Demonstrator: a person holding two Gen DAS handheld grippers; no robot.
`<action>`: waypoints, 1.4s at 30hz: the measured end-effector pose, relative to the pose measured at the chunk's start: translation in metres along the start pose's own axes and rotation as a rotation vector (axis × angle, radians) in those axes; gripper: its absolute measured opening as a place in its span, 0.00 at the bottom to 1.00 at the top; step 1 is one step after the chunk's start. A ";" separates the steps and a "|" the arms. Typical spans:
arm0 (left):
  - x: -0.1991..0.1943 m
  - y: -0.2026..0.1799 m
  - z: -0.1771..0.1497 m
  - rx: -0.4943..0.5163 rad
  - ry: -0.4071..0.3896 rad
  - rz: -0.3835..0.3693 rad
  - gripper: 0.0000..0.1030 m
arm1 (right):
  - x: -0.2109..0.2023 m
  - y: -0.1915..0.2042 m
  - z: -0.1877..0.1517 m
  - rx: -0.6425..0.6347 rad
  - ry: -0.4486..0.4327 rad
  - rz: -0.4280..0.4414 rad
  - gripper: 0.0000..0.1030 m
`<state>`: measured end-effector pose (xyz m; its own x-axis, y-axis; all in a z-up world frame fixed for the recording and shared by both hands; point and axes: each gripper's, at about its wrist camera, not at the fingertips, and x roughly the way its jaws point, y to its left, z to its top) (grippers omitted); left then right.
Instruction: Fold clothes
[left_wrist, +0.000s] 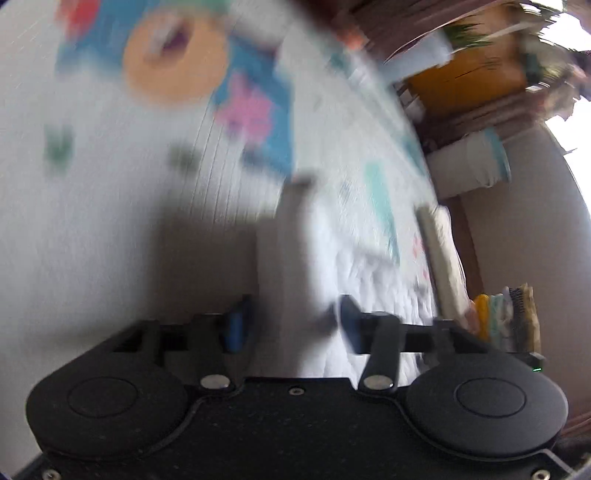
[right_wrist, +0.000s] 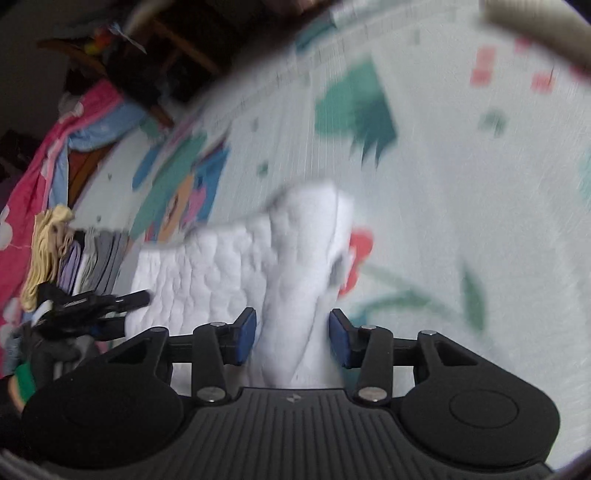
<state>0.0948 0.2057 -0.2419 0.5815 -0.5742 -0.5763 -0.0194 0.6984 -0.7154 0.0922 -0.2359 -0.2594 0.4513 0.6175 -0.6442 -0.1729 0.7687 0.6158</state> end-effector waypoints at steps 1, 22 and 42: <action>-0.002 0.000 0.003 0.016 -0.015 0.004 0.65 | -0.002 0.001 0.001 -0.014 -0.025 -0.015 0.68; 0.020 -0.007 -0.040 -0.068 0.072 -0.035 0.28 | 0.032 0.019 -0.006 -0.068 0.099 0.038 0.32; -0.294 -0.004 0.019 -0.251 -0.721 -0.150 0.27 | 0.036 0.375 0.163 -0.672 0.043 0.442 0.31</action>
<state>-0.0601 0.3797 -0.0621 0.9761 -0.1752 -0.1283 -0.0321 0.4681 -0.8831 0.1863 0.0476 0.0228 0.1869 0.8833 -0.4300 -0.8233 0.3797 0.4220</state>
